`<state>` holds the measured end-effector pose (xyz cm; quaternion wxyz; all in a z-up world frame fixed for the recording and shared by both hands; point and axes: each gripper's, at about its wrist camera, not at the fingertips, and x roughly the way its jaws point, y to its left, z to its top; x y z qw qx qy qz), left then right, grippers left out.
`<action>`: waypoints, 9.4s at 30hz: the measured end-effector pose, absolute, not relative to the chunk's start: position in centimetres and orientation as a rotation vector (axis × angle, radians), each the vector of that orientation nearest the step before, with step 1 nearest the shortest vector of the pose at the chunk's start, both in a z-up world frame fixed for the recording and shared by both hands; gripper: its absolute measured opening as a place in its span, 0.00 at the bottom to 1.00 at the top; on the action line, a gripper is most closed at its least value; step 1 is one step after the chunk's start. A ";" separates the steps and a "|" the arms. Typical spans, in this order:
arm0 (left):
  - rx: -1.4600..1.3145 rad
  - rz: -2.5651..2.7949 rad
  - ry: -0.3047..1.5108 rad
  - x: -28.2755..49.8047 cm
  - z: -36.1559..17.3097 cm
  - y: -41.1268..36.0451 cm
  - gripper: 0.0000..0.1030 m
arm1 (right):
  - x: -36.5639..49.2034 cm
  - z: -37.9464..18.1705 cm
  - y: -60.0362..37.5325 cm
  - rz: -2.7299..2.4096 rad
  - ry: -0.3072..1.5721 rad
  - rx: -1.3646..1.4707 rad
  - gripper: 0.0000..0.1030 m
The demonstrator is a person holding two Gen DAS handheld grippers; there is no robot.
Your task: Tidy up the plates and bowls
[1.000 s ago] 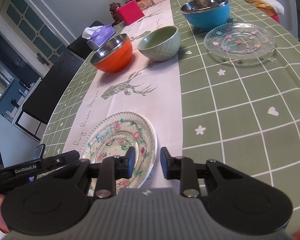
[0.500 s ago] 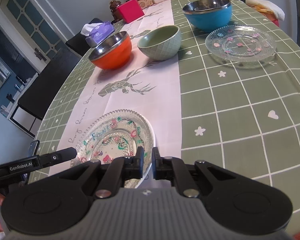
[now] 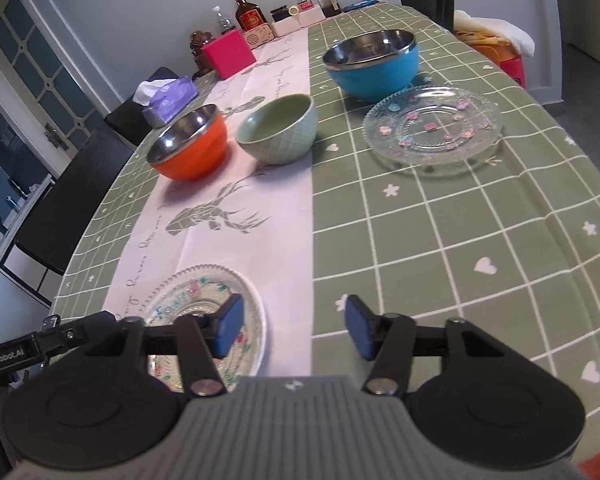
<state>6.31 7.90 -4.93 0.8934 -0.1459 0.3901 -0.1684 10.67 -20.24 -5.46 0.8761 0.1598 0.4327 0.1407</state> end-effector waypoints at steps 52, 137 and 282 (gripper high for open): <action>-0.345 -0.324 0.912 28.0 -10.5 -7.7 0.26 | 27.9 -9.1 -35.5 -0.055 0.886 0.614 0.22; -0.481 -0.176 0.776 10.6 -5.5 8.0 0.11 | 13.1 -3.1 -20.7 0.369 0.783 0.437 0.04; -0.558 -0.244 0.980 7.1 -9.2 13.1 0.31 | 11.8 -7.9 -17.7 0.457 1.114 0.466 0.41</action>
